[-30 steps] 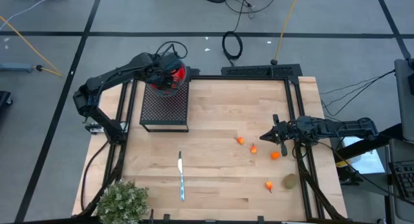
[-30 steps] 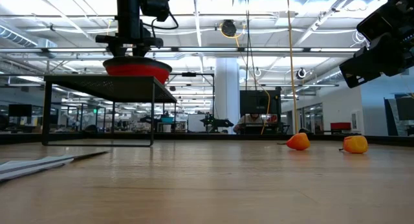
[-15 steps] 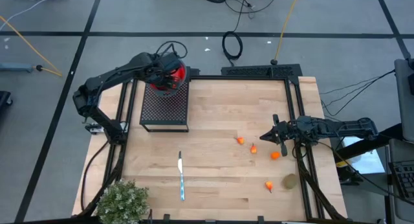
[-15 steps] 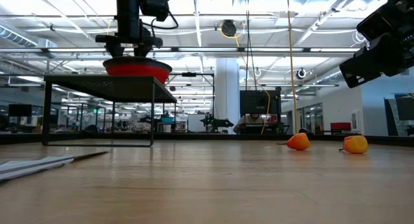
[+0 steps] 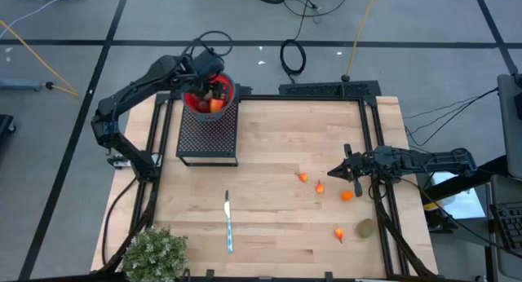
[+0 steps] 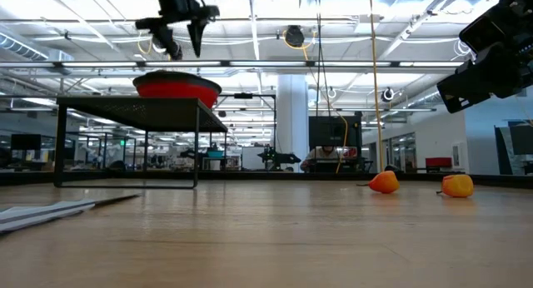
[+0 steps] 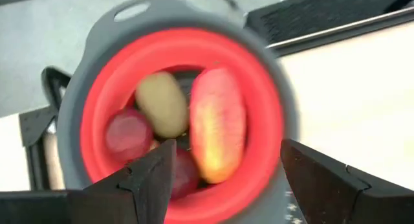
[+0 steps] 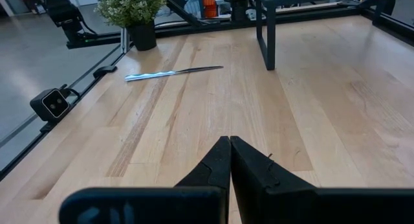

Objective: Pick & Place Fruit
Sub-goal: Put the orange into the red strainer bowl on the shelf

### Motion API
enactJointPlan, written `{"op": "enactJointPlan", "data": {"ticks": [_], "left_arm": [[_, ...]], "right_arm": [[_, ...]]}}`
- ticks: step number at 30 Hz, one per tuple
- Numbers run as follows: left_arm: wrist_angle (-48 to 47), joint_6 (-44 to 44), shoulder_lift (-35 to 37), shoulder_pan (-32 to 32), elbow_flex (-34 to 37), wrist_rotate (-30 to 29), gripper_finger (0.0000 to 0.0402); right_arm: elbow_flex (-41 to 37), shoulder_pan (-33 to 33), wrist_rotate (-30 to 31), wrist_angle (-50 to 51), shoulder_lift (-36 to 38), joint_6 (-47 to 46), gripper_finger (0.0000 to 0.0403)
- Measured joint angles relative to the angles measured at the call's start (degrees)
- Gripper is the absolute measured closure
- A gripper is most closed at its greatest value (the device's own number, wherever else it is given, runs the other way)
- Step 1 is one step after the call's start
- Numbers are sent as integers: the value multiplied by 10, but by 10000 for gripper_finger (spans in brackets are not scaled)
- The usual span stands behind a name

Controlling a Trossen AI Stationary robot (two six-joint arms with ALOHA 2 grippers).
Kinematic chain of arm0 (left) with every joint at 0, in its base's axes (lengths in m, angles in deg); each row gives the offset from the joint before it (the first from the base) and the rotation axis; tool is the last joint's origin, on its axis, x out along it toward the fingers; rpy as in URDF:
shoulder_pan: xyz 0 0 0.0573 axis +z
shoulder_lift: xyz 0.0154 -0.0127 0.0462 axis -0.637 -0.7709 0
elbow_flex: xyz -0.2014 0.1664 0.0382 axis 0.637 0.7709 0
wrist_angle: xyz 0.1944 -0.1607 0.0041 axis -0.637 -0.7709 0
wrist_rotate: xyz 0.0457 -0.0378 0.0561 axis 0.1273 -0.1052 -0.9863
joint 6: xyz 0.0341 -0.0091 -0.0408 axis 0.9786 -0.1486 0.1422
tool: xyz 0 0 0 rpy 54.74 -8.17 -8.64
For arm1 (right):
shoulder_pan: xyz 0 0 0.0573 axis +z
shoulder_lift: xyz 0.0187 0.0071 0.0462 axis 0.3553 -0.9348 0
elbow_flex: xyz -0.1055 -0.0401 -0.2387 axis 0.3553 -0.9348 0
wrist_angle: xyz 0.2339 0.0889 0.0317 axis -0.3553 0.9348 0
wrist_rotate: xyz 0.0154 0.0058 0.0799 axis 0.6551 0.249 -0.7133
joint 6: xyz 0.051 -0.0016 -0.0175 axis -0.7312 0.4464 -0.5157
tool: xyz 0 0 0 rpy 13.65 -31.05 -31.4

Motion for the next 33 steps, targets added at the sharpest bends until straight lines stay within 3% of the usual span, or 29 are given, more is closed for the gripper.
{"op": "enactJointPlan", "data": {"ticks": [7,22,33], "left_arm": [[2,0,0,-46,-46,0,147],[37,26,1,-153,-55,-37,309],[37,-4,1,-214,-55,-50,398]], "right_arm": [[0,0,0,0,0,0,399],[0,0,0,0,0,0,399],[0,0,0,0,0,6,399]]}}
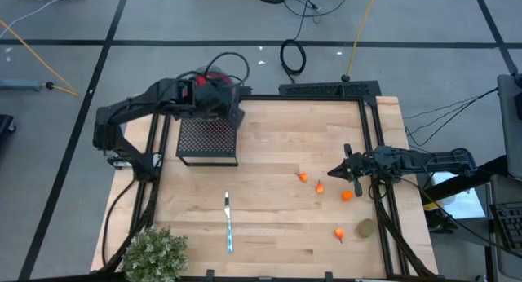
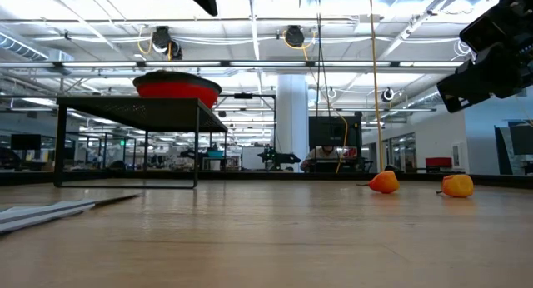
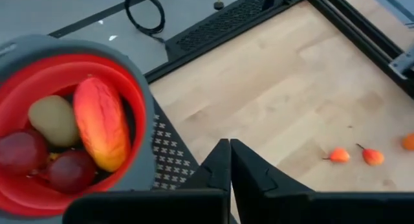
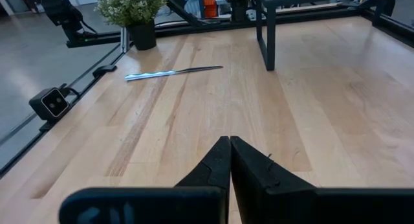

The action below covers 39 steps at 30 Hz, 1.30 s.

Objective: Pick & Place Fruit
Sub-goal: Put the orange into the red strainer bowl on the shelf

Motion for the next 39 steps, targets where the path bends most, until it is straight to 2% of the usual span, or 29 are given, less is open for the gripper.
{"op": "enactJointPlan", "data": {"ticks": [5,11,19,26,32,39], "left_arm": [[0,-14,0,-39,0,-12,388],[-10,-26,0,-96,0,-60,398],[-21,-65,43,-160,25,-118,398],[38,-90,122,-198,130,-136,398],[139,-32,200,-222,241,-131,398],[280,60,301,-236,368,-112,398]], "right_arm": [[0,0,0,-5,0,9,399],[0,0,-3,-15,0,9,399],[0,0,-45,-19,-5,8,399],[0,0,-46,-31,-22,23,399],[0,0,-45,-92,-58,39,399],[30,0,-42,-94,-130,33,400]]}}
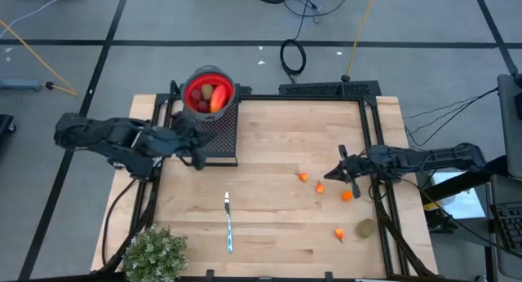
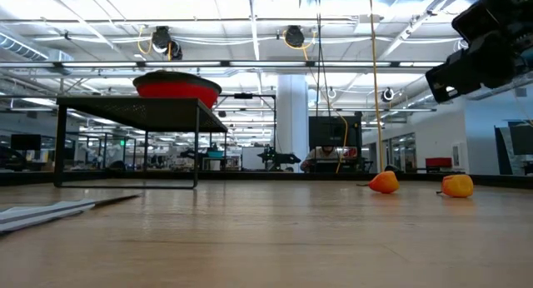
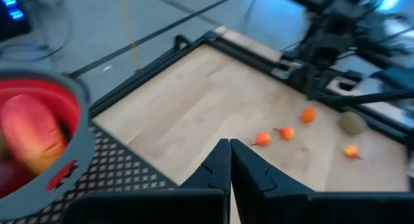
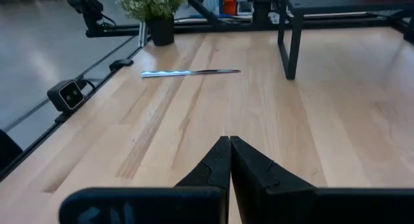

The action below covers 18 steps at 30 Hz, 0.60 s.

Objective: Pick & Place Fruit
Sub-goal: Put the orange into the red strainer bowl on the shelf

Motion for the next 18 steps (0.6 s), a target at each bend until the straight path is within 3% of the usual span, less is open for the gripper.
{"op": "enactJointPlan", "data": {"ticks": [10,18], "left_arm": [[185,100,133,13,184,94,400],[231,118,221,16,282,139,399]], "right_arm": [[95,1,1,29,-133,0,402],[212,24,17,180,-238,0,402]]}}
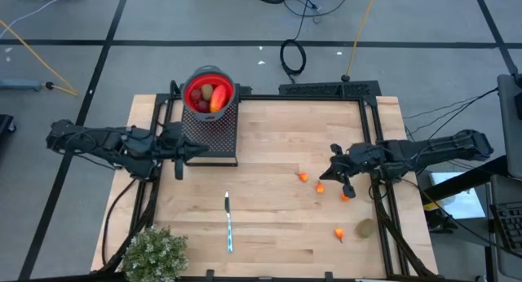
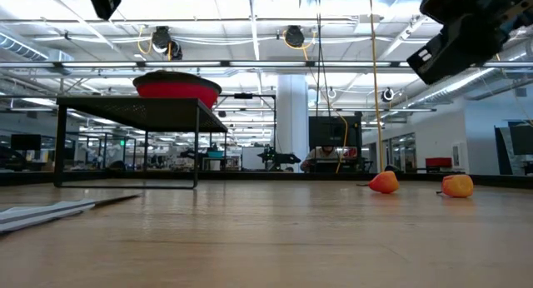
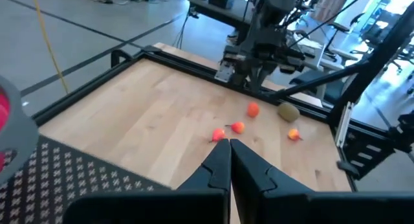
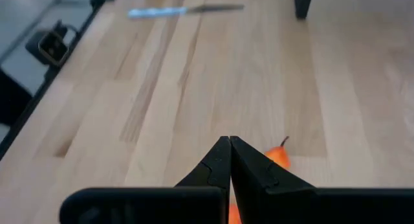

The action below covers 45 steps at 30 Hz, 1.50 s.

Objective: Pick & Place Fruit
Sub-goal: Put the orange into the red strainer bowl on the shelf

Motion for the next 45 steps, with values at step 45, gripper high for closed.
{"op": "enactJointPlan", "data": {"ticks": [45], "left_arm": [[23,49,275,0,208,71,394]], "right_arm": [[269,159,-51,483,-295,-59,361]]}}
